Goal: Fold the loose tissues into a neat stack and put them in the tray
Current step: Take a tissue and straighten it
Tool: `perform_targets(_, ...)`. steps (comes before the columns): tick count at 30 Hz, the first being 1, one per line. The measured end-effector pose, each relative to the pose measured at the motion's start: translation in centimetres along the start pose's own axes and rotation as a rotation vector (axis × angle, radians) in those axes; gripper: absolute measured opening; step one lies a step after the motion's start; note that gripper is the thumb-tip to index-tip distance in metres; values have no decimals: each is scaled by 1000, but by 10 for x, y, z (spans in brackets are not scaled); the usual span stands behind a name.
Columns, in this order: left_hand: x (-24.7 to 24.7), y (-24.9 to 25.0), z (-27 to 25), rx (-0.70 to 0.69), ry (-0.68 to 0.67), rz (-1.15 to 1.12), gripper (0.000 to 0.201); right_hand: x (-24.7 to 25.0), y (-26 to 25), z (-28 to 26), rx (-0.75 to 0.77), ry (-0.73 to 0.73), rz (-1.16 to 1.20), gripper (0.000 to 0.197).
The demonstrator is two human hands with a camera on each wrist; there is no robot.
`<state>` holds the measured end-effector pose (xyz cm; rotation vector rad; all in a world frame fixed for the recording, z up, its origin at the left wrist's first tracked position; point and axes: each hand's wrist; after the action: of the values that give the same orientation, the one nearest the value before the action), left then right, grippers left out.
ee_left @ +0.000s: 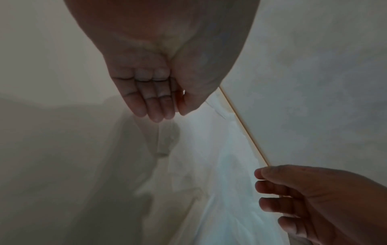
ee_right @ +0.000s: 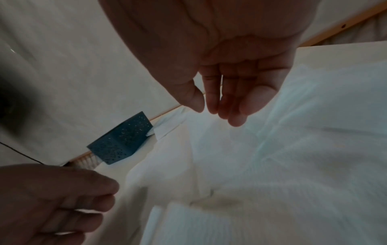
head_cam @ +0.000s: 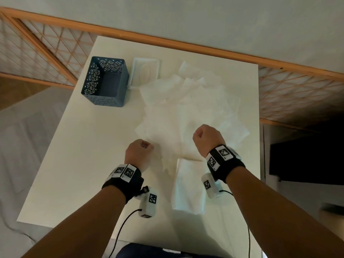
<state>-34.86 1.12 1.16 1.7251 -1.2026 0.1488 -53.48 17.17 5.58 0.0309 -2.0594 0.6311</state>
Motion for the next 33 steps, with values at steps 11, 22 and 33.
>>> perform_targets(11, -3, 25, 33, -18, -61, -71, 9, 1, -13, 82, -196, -50, -64, 58)
perform_targets(22, -21, 56, 31, -105, -157, -39, 7, 1, -8, 80, -32, -83, 32, 20)
perform_targets(33, -28, 73, -5, -547, -198, 168, 83, 23, -25, 37, 25, 23, 405, 22)
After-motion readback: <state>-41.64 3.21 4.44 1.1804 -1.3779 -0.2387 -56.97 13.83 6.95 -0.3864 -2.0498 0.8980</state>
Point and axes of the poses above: each hand's wrist, its own z-axis towards the middle knuckle, its own x-axis out of the back of the hand, y = z × x, and after that the axes turned 2 degrees about y, right-handed
